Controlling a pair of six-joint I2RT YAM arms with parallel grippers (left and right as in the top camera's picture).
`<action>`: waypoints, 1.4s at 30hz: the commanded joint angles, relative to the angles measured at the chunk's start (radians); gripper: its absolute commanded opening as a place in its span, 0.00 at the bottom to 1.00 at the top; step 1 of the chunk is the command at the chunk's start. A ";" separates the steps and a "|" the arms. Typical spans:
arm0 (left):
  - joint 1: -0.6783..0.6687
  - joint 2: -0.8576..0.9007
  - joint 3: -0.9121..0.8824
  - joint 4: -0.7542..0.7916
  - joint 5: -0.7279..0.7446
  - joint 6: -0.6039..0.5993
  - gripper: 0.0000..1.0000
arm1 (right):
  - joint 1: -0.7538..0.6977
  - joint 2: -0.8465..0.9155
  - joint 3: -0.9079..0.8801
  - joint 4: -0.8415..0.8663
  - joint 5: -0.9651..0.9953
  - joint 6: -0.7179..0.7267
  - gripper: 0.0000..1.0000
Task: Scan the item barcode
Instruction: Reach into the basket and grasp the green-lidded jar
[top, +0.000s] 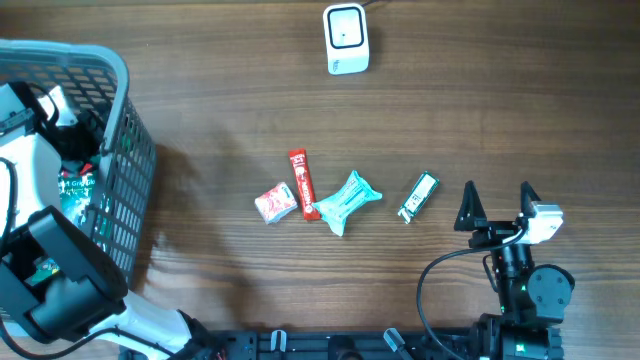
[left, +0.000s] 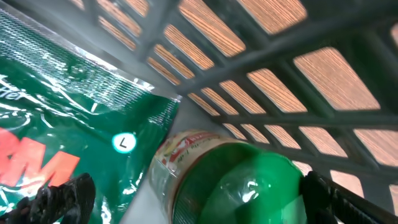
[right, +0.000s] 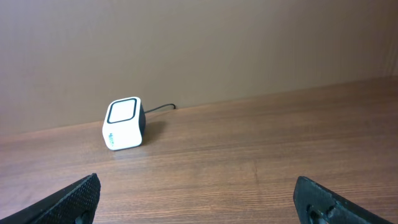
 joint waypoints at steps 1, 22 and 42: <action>0.006 0.006 -0.016 -0.005 0.055 0.061 1.00 | 0.004 -0.004 -0.001 0.006 0.006 -0.018 1.00; 0.005 0.095 -0.016 -0.052 0.051 0.083 1.00 | 0.004 -0.004 -0.001 0.006 0.006 -0.018 1.00; 0.007 -0.031 0.024 -0.159 -0.341 -0.111 0.75 | 0.004 -0.004 -0.001 0.006 0.006 -0.018 1.00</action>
